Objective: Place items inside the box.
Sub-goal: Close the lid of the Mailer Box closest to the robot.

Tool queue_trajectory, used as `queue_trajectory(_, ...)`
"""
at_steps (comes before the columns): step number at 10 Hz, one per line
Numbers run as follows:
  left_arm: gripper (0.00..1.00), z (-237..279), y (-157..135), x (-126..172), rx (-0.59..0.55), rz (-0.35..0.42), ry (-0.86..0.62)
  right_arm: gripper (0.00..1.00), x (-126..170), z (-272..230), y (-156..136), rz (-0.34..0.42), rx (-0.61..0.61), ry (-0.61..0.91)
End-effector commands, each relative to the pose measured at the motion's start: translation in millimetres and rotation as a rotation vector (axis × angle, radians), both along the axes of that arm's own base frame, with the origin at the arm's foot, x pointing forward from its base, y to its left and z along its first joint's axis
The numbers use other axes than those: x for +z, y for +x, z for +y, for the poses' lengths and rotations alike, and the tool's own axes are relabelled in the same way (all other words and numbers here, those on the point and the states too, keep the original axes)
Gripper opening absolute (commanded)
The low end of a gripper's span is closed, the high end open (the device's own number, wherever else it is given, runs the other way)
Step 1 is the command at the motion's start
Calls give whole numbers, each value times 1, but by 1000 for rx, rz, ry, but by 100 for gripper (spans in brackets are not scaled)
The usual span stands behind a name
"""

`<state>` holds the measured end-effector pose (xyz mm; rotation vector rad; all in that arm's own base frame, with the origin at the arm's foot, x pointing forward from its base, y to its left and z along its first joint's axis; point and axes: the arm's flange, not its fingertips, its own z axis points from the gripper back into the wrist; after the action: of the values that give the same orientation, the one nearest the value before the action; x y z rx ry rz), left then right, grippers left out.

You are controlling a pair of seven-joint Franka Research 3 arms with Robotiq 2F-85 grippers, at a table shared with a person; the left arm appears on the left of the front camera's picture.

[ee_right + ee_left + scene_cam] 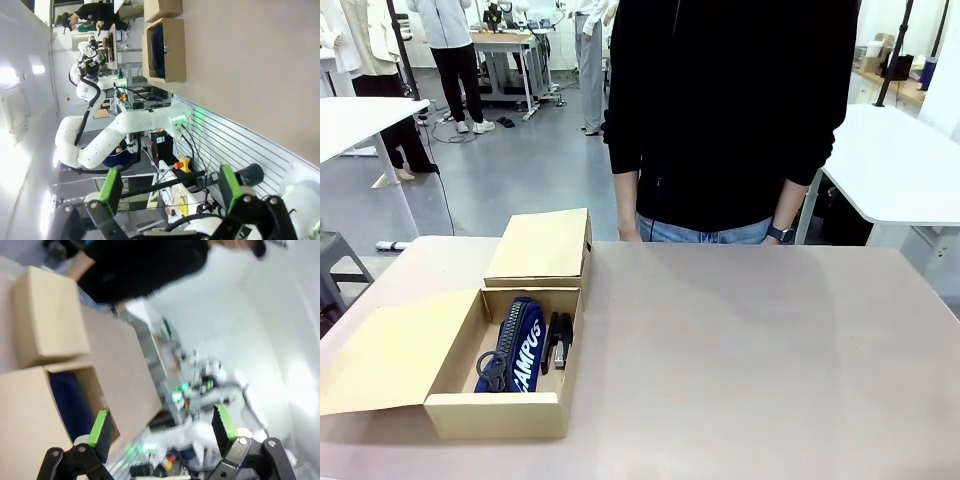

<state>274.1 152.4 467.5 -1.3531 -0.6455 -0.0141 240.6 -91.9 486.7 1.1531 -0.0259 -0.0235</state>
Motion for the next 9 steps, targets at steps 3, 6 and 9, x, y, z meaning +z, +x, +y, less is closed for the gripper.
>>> queue_trajectory(3,100,-57,-30,-54,-380,-828,325,100,2,-2,-1,-11,8,9)
queue_trajectory(6,100,-24,-35,-97,-429,-1340,571,100,2,-2,-1,-11,8,9)
queue_trajectory(9,100,-12,-27,-74,-242,-1433,557,100,2,-2,-1,-11,8,9)
